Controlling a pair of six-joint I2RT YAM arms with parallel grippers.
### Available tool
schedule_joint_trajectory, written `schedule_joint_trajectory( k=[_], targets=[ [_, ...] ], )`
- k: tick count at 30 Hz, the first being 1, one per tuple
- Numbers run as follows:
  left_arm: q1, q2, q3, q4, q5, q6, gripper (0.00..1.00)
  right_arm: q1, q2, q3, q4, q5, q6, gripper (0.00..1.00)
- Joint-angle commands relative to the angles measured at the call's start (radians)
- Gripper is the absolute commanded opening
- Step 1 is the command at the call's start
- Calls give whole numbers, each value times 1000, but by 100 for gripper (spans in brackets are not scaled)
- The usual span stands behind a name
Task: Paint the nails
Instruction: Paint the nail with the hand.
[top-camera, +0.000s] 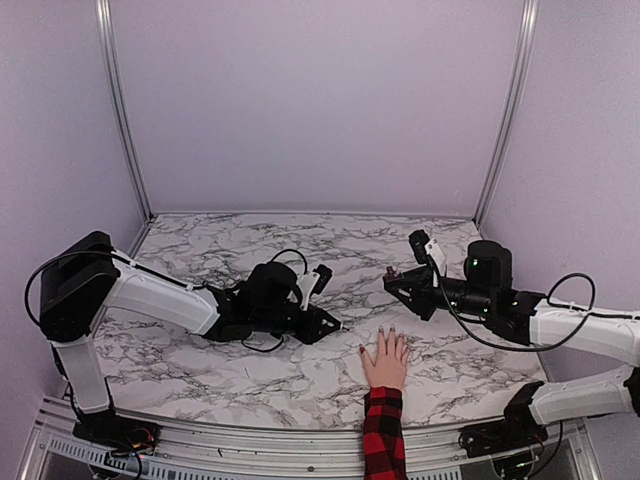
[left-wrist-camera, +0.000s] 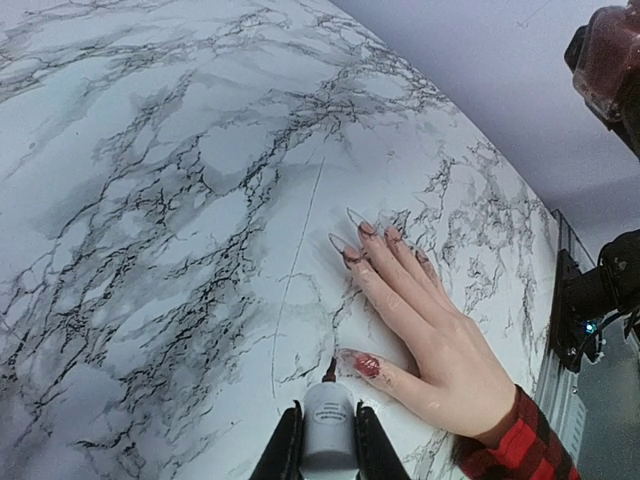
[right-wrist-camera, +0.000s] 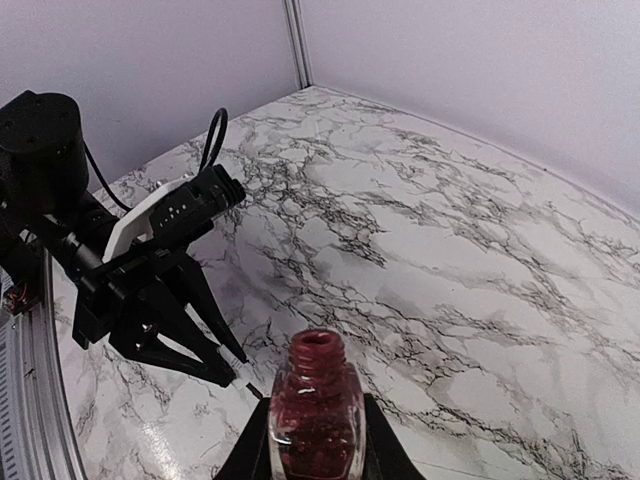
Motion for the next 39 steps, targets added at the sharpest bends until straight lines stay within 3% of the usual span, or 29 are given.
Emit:
schedule_joint_trajectory(
  k=[1,16,29,39],
  targets=[
    [25,-110,-77,118,2,-1,0,-6,-58,-13,77,-29,0,0],
    [95,-314,-306,255,9,42,0,-6,-79,35,106,-145,5,0],
    [4,-124,-206,267,104,278,0,-6,-19,93,40,-205,-34,0],
    [-19,9,-140,337,168,373,0,-17,-33,90,11,-209,-43,0]
  ],
)
